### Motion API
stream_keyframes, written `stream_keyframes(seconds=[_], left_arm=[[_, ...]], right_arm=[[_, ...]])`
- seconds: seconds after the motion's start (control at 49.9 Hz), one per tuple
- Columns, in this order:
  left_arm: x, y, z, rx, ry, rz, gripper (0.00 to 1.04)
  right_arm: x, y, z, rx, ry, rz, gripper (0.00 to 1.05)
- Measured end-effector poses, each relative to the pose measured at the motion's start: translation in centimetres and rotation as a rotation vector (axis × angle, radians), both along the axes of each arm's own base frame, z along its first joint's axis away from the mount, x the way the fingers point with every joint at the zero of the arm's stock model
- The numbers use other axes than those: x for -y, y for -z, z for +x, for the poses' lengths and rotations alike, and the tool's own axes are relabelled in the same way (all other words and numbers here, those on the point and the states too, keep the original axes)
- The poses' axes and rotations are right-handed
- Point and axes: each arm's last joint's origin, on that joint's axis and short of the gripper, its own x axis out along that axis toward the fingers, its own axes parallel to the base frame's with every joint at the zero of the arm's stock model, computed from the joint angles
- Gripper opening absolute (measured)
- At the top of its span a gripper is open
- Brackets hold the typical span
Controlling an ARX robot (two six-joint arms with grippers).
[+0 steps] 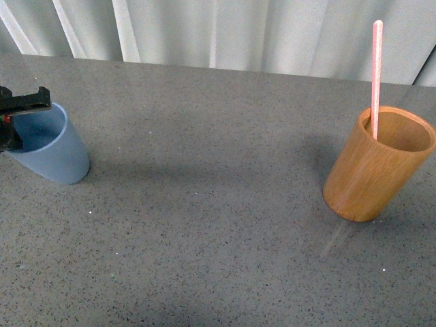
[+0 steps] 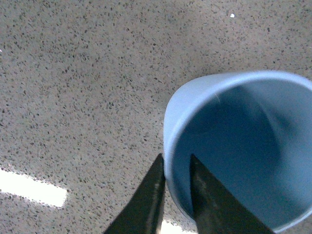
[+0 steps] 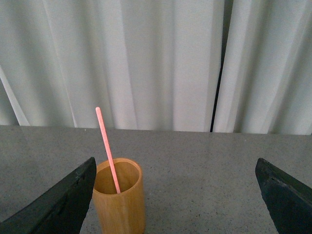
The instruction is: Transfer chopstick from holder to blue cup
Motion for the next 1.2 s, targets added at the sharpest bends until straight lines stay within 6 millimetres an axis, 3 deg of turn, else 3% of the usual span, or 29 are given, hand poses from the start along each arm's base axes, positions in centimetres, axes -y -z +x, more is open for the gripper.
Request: stream_keyframes(seconds=[0.08,0.381,0.501,0.802,0.963,1.203], left_arm=[[0.4,-0.6,-0.2,-0.001,0.005,-0.012,0.04],[4.1,-7.2,-1.8,0.105,0.132,-0.033,0.03],[6.9,-8.7,-2.9,0.120,0.218,-0.059,0.03],[13.9,-6.0,-3.9,0.084,0.359,-0.037,0.03],[15.3,-3.7,-3.7,0.041,0.374,0.018,0.03],[15.6,-1.2,-3.4,-0.022,0.381,0.091,0.03]], right_arm=[[0.0,0.0,0.0,0.000,0.000,0.000,0.95],[0.0,0.0,0.0,0.000,0.000,0.000,0.95],[0.0,0.0,0.0,0.000,0.000,0.000,0.95],[0.0,0.0,0.0,0.000,0.000,0.000,0.95],[0.0,0.0,0.0,0.000,0.000,0.000,0.95],[0.0,0.0,0.0,0.000,0.000,0.000,0.95]])
